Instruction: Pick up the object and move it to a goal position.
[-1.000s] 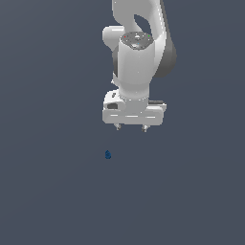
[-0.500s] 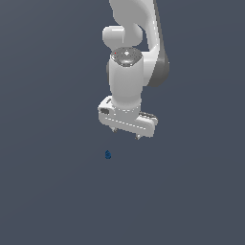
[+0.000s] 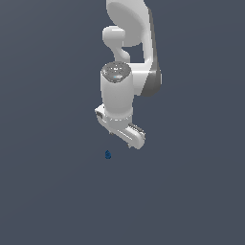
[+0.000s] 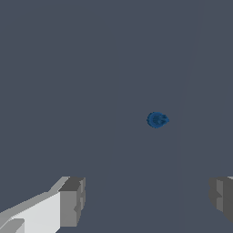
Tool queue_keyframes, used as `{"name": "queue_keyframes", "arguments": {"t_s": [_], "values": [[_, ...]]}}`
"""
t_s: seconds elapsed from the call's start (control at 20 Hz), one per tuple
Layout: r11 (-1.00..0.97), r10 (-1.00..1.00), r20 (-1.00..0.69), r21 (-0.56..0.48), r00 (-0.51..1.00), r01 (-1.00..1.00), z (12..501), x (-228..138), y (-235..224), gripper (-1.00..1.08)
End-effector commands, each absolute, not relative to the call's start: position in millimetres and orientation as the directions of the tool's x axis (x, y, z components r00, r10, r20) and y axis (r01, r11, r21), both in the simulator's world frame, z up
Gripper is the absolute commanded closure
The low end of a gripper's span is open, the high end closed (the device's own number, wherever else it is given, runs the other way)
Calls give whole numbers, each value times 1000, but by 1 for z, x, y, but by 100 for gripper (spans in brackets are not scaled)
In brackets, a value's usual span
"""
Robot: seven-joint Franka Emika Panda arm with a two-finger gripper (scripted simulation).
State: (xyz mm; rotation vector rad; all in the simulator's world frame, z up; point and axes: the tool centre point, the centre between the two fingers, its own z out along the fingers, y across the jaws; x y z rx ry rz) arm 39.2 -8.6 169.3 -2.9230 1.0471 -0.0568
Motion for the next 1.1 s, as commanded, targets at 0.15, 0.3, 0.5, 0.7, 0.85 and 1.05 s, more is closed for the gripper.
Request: {"name": "queue_keyframes", "arguments": {"t_s": [0.15, 0.3, 0.5, 0.7, 0.85, 1.05], "values": [[-648, -762, 7, -41, 648, -761, 153, 41, -22, -92], [-572, -820, 1, -36, 573, -819, 144, 42, -29, -92], [-464, -886, -4, -28, 464, -886, 132, 42, -39, -92], [-348, -937, -7, -20, 348, -937, 121, 42, -48, -92], [-264, -965, -7, -14, 264, -965, 113, 42, -55, -92], [-170, -985, -5, -8, 170, -985, 104, 42, -63, -92]]}}
